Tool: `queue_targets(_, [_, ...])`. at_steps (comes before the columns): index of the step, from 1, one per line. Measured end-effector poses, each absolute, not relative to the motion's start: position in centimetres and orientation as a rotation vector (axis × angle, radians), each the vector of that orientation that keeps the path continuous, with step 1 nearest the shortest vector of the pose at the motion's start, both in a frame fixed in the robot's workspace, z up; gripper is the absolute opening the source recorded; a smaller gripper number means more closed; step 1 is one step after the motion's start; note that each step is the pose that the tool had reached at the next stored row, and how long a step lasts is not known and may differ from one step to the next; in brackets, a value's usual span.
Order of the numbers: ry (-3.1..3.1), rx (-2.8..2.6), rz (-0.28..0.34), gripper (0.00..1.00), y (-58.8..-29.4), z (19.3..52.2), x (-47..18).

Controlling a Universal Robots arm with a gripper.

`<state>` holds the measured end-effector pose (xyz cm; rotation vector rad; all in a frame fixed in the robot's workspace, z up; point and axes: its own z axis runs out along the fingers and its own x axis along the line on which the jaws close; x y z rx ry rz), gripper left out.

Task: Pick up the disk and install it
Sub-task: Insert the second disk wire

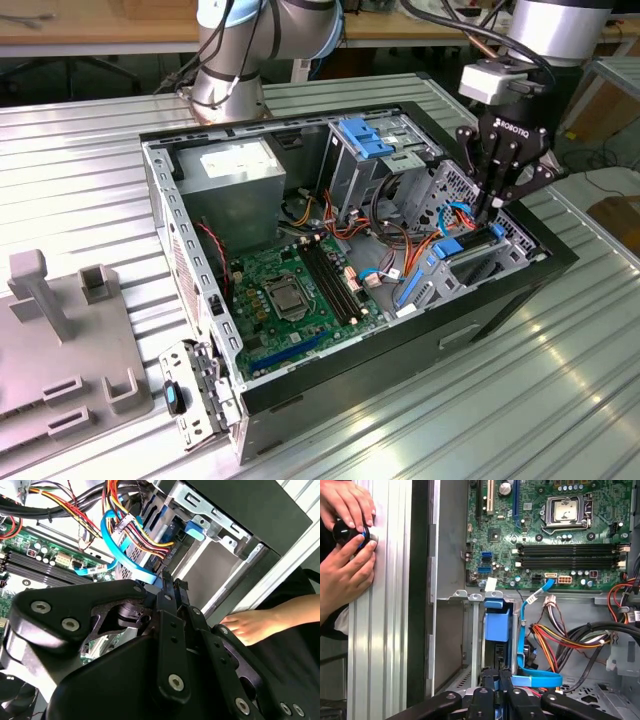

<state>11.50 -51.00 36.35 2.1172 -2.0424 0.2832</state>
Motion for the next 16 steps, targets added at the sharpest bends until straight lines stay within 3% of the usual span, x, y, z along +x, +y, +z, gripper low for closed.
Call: queue_targets(16, [-2.053,2.133,0.298,0.16,-51.12,36.32,10.86])
